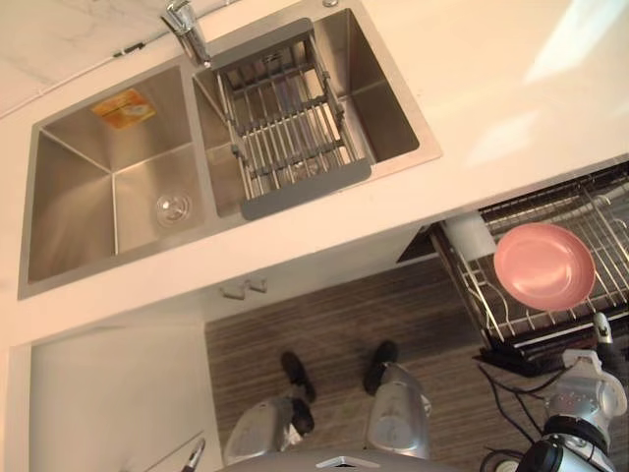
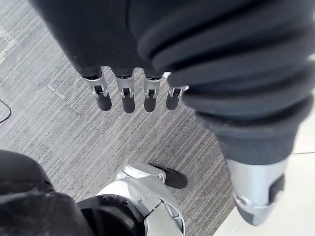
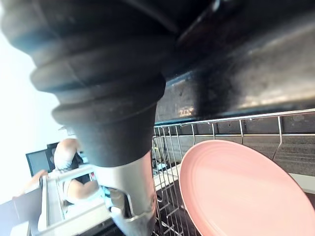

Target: Walk over to the sink, pick up the cup, carry it to the dishwasher, place the cup inside the dishwasher, then close the dishwasher door

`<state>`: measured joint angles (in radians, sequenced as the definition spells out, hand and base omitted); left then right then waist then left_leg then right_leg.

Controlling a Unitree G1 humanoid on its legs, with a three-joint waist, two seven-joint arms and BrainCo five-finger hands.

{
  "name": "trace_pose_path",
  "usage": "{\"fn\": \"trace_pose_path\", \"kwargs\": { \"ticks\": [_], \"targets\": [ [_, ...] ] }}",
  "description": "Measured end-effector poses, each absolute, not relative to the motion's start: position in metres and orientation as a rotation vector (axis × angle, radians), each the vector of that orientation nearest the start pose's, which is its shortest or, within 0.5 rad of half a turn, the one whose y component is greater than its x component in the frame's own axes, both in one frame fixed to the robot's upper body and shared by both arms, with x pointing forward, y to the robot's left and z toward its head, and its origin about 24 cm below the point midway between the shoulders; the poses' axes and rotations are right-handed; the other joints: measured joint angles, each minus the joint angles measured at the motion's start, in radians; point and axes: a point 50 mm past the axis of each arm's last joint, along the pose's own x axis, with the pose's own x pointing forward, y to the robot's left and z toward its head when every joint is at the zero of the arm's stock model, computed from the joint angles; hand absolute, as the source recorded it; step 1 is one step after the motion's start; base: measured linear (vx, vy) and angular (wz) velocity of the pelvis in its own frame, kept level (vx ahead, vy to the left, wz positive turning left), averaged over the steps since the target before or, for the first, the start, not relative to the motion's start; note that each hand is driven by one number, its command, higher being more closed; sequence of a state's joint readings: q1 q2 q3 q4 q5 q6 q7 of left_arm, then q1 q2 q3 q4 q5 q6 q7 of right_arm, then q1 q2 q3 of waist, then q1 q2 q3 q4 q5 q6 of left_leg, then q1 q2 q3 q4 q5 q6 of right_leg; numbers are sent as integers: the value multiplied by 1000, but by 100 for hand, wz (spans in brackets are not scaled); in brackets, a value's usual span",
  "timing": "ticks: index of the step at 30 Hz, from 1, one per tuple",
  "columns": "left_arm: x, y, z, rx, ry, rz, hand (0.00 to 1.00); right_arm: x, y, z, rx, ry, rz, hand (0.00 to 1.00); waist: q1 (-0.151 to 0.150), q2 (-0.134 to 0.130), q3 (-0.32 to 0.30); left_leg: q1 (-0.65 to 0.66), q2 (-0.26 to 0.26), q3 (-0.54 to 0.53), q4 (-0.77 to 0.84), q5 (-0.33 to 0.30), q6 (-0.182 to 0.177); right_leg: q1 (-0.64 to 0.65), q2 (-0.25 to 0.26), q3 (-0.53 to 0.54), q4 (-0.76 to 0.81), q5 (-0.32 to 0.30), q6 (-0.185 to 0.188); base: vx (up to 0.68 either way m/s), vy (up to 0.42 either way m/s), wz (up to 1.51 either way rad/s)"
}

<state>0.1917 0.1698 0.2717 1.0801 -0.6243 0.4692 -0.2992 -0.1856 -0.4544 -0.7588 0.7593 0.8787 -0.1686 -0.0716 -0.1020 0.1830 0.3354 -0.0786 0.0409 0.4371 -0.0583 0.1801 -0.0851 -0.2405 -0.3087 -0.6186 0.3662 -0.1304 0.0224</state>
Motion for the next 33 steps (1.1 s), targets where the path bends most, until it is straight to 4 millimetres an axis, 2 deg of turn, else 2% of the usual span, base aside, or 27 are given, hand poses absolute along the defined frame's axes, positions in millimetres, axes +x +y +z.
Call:
{"fn": "trace_pose_path", "kwargs": {
  "ticks": [4, 6, 7, 8, 10, 12, 14, 15, 16, 18, 19, 21, 26, 28, 29, 31, 32, 33],
  "targets": [
    [21, 195, -168, -942, 1358, 380, 0, 213, -413, 46, 693, -238, -949, 0, 20, 46, 20, -14, 5, -2, -8, 10, 28, -10, -3, -23, 6, -2, -6, -100, 0, 3],
    [20, 190, -168, -941, 1370, 362, 0, 228, -413, 64, 683, -275, -892, 0, 26, 68, 28, -34, 12, -3, 4, -21, 69, -33, -3, -25, 31, -2, -7, -108, 21, 1],
    [21, 189, -168, -941, 1365, 359, 0, 239, -412, 78, 679, -312, -852, 0, 34, 94, 30, -47, 17, -3, 11, -67, 77, -55, -12, -20, 61, -5, -10, -124, 24, 5],
    [22, 189, -168, -939, 1352, 355, 0, 248, -409, 94, 678, -358, -809, 0, 40, 94, 38, -80, 17, -3, 22, -75, 82, -78, -21, -19, 77, 0, -2, -141, 18, 6],
    [21, 189, -168, -936, 1352, 343, 0, 261, -406, 112, 681, -410, -765, 0, 42, 117, 51, -83, 16, -3, 8, -76, 80, -83, -22, -19, 75, 3, 4, -108, -1, 15],
    [16, 189, -169, -930, 1356, 348, 0, 273, -400, 124, 678, -428, -722, 0, 47, 121, 49, -86, 16, 0, 0, -87, 64, -96, -23, -20, 76, 3, 3, -12, -46, 15],
    [10, 188, -169, -928, 1365, 344, 0, 285, -392, 138, 624, -433, -678, 0, 58, 117, 52, -97, 16, -1, 1, -73, 49, -120, -37, -22, 111, -12, -21, 25, -112, 8],
    [9, 186, -168, -913, 1369, 317, 0, 290, -388, 150, 542, -434, -664, 0, 64, 120, 54, -112, 13, -7, 0, -42, 51, -139, -51, -23, 149, -31, -44, -1, -94, 8],
    [9, 186, -168, -912, 1367, 312, 0, 292, -386, 152, 526, -433, -661, 0, 64, 120, 54, -115, 12, -10, 1, -35, 52, -143, -54, -23, 157, -35, -46, 4, -130, 11],
    [13, 183, -167, -900, 1359, 277, 0, 304, -378, 172, 433, -450, -622, 0, 63, 121, 54, -120, 3, -31, -3, 11, 60, -165, -72, -29, 194, -56, -58, 38, -130, 17],
    [17, 182, -167, -899, 1345, 263, 0, 310, -375, 187, 411, -479, -609, 0, 63, 126, 60, -124, 0, -41, -12, 24, 65, -171, -78, -35, 208, -65, -60, 24, -120, 25],
    [22, 182, -166, -904, 1314, 255, 0, 312, -375, 201, 420, -516, -624, 0, 65, 140, 69, -138, -6, -63, -18, 39, 62, -179, -88, -51, 223, -74, -64, -24, -89, 29],
    [26, 177, -165, -932, 1294, 224, 0, 318, -371, 211, 358, -523, -605, 0, 62, 147, 65, -174, -4, -79, -16, 51, 62, -214, -90, -54, 236, -75, -66, -65, -90, 4],
    [29, 177, -164, -943, 1268, 229, 0, 322, -369, 212, 354, -515, -603, 0, 65, 150, 63, -196, 11, -84, -15, 40, 57, -222, -74, -57, 225, -72, -60, -134, -96, -2],
    [31, 177, -164, -947, 1260, 231, 0, 322, -369, 212, 349, -511, -600, 0, 68, 151, 63, -203, 19, -87, -14, 29, 52, -224, -64, -57, 216, -69, -56, -129, -100, -7],
    [38, 177, -164, -966, 1225, 237, 0, 323, -368, 212, 332, -508, -595, 0, 79, 152, 61, -218, 37, -89, -25, -6, 18, -235, -28, -48, 178, -51, -35, -76, -73, -2],
    [44, 176, -163, -983, 1199, 236, 0, 320, -369, 209, 299, -504, -600, 0, 80, 151, 62, -212, 40, -87, -23, -23, 0, -232, -22, -48, 159, -51, -36, -56, -65, 6],
    [47, 176, -162, -995, 1185, 236, 0, 318, -369, 206, 284, -503, -598, 0, 80, 149, 64, -208, 38, -85, -16, -20, 8, -230, -22, -48, 157, -55, -43, -13, -75, 2]
  ]
}}
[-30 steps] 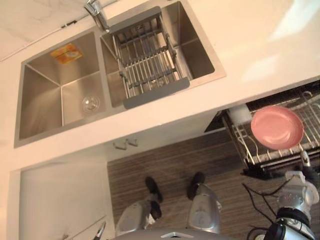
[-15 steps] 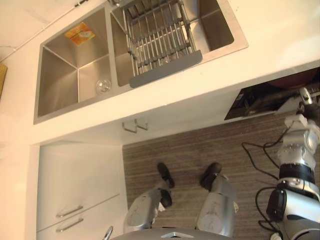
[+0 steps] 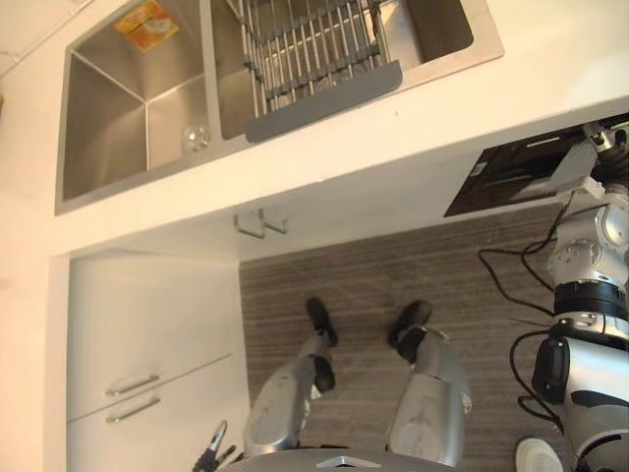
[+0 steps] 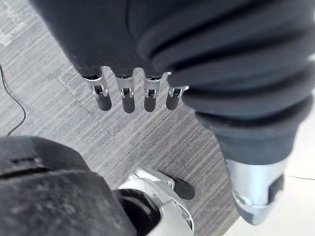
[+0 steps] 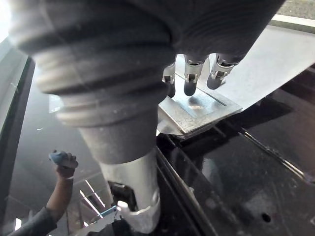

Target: Walk over to the sink, pick up the cup, carry it to the dishwasher, place the cup inside the dishwasher, then close the dishwasher door

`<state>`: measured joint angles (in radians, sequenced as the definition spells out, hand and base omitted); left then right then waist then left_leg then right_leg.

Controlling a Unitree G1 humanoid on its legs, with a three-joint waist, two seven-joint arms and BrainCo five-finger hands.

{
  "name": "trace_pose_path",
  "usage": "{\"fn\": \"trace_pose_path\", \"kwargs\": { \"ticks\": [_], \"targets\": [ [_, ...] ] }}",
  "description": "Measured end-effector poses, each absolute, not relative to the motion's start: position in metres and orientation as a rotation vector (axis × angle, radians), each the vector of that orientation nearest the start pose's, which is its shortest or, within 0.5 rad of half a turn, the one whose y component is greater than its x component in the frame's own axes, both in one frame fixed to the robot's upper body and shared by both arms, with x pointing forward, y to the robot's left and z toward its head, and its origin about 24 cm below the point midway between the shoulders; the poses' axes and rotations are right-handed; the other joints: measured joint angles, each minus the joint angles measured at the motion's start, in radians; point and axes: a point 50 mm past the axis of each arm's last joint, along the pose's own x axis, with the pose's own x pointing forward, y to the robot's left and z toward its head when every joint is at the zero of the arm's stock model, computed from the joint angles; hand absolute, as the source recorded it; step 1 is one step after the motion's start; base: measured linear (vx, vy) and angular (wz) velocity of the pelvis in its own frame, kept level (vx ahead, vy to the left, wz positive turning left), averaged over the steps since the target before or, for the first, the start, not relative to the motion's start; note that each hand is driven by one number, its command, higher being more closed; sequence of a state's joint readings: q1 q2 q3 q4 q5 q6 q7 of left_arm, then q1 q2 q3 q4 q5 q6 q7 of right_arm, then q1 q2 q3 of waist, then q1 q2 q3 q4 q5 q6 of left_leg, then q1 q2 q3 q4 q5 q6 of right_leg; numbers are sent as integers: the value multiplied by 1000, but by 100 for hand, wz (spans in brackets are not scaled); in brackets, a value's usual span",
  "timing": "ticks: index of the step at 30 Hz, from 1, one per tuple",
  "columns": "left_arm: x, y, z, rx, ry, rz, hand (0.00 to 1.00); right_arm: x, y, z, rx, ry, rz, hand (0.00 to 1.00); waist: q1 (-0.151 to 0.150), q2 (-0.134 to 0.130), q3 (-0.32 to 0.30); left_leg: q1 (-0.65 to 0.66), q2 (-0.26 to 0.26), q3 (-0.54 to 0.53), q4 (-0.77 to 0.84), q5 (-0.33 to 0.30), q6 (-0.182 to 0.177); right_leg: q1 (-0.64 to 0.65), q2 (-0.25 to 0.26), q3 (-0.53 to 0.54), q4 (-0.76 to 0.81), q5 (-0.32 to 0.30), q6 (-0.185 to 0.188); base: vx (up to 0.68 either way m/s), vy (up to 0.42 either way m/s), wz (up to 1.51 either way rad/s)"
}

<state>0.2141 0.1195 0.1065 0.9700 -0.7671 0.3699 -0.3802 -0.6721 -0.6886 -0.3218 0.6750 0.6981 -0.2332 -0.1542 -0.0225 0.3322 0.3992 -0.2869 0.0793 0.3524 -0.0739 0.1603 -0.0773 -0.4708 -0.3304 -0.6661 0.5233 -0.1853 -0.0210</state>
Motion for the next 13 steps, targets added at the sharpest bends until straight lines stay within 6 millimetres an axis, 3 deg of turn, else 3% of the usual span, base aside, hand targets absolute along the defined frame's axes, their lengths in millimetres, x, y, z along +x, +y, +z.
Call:
{"fn": "trace_pose_path", "kwargs": {
  "ticks": [3, 6, 9, 13],
  "targets": [
    [67, 180, -156, -1055, 1027, 244, 0, 295, -361, 167, 158, -473, -549, 0, 2, -12, 9, 50, -4, 1, 51, 1, 21, 42, 2, -9, 1, -4, -8, 98, -82, 2],
    [87, 187, -147, -1043, 889, 240, 0, 260, -340, 91, 140, -339, -568, 0, -19, -22, 17, 114, 0, -9, 58, -14, 19, 128, 7, -37, -10, -17, -23, 78, -64, 11],
    [96, 185, -143, -1054, 817, 249, 0, 204, -308, 4, 178, -89, -635, 0, -28, -50, 19, 138, 19, -10, 97, -62, 11, 186, 38, -42, -55, -13, -17, 65, -29, -7],
    [96, 184, -143, -1063, 812, 242, 0, 162, -285, -46, 207, 119, -671, 0, -44, -111, 1, 194, 29, 8, 82, -72, 8, 237, 68, -31, -97, 0, -1, 80, -7, -15]
  ]
}}
